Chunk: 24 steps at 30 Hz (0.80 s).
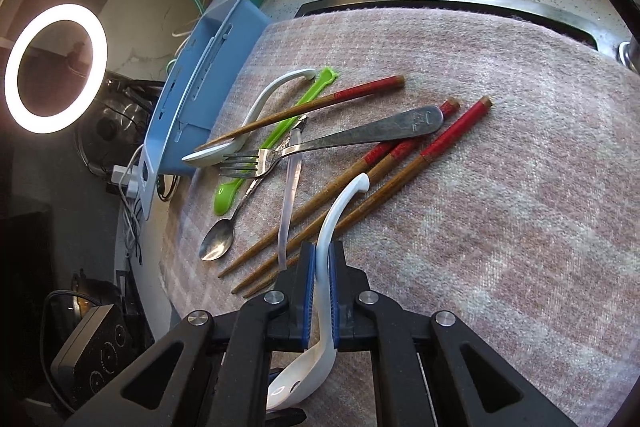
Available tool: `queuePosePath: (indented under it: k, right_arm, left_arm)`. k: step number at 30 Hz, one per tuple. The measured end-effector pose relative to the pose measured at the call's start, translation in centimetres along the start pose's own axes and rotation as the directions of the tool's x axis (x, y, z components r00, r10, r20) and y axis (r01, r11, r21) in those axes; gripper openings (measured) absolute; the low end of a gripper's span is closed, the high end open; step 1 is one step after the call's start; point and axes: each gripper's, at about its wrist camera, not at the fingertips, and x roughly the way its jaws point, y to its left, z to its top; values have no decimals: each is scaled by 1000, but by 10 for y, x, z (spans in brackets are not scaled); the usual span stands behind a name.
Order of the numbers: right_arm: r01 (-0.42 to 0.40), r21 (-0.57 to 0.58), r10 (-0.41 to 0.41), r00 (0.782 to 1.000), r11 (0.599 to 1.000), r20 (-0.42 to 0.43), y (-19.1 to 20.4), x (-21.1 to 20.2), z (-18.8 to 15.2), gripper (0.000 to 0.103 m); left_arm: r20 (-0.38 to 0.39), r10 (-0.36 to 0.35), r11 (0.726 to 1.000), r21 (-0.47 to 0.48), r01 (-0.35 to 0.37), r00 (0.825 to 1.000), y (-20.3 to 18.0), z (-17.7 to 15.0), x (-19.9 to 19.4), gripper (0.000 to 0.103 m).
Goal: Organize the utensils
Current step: 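Lower the right tool onto the white ceramic soup spoon and close, then carry the white soup spoon into the blue basket and open the right tool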
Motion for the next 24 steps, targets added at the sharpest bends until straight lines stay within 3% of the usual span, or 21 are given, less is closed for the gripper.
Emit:
queuePosePath:
  k: [8, 16, 24]
  right_arm:
    - [-2, -40, 4, 998, 999, 56, 20, -20, 3, 6]
    - [-30, -77, 37, 996, 997, 87, 60, -21, 24, 6]
    - [-46, -148, 62, 992, 988, 109, 125, -3, 61, 6]
  left_arm:
    - [42, 25, 997, 73, -28, 999, -23, 2, -2, 30]
    - [113, 34, 996, 83, -43, 993, -4, 23, -21, 30]
    - [196, 49, 995, 74, -65, 979, 24, 38, -76, 30]
